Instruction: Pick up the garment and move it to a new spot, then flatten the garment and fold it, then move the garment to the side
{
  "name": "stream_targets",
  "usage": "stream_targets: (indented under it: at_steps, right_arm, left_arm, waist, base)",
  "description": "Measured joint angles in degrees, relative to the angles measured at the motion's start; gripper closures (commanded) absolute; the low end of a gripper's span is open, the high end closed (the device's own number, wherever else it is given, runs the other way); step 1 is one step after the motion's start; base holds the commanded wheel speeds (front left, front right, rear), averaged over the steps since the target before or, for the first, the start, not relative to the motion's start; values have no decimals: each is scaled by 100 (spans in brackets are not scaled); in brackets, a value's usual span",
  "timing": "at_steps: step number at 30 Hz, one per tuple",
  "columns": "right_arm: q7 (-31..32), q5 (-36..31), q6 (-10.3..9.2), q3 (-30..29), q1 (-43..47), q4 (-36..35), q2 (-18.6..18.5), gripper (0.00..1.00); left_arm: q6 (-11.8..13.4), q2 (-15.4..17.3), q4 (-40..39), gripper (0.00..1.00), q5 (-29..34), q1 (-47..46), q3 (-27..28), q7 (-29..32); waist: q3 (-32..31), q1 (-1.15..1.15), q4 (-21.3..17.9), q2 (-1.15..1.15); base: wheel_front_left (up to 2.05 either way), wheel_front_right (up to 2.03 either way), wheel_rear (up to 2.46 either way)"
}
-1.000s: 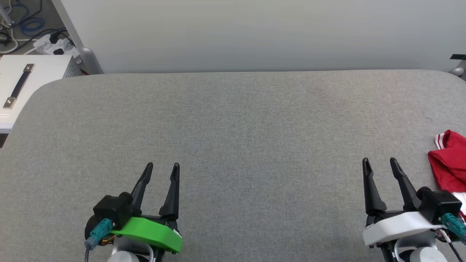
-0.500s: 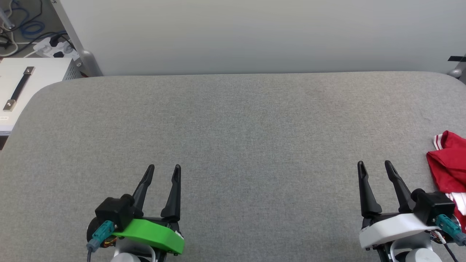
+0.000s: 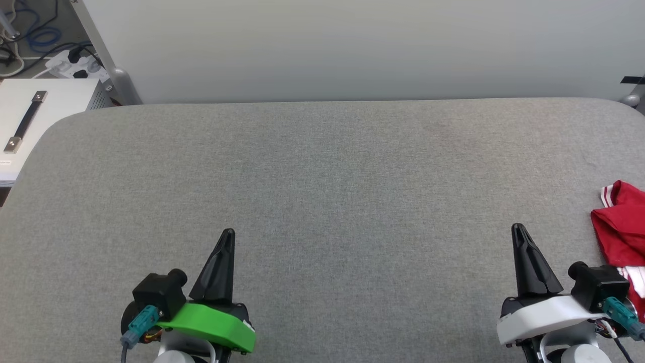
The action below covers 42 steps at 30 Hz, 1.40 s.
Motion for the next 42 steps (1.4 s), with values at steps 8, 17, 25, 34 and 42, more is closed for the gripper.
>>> stream_targets:
  at_steps: [8, 17, 25, 34, 42]
  right_arm:
    - [78, -24, 0, 1, 0, -19, 0, 100]
    - [158, -116, 0, -1, 0, -45, 1, 100]
    - [247, -220, 0, -2, 0, -69, 3, 100]
    - [334, -297, 0, -4, 0, -105, 5, 100]
    - [403, -358, 0, -7, 0, -130, 10, 100]
  left_arm:
    - [44, -1, -32, 100, 69, 0, 43, 97]
    - [78, -9, -94, 100, 238, 0, 87, 204]
    - [129, -18, -133, 100, 355, 1, 135, 294]
    - [169, -32, -192, 100, 470, 1, 201, 399]
    - [210, -42, -248, 100, 610, 1, 248, 481]
  waist:
    - [-12, 0, -5, 0]
    - [-24, 0, -10, 0]
    - [-36, 0, -14, 0]
    - [-48, 0, -19, 0]
    - [-59, 0, -23, 0]
  base:
    - [0, 0, 0]
    - [0, 0, 0]
    - [0, 0, 0]
    - [0, 0, 0]
    - [0, 0, 0]
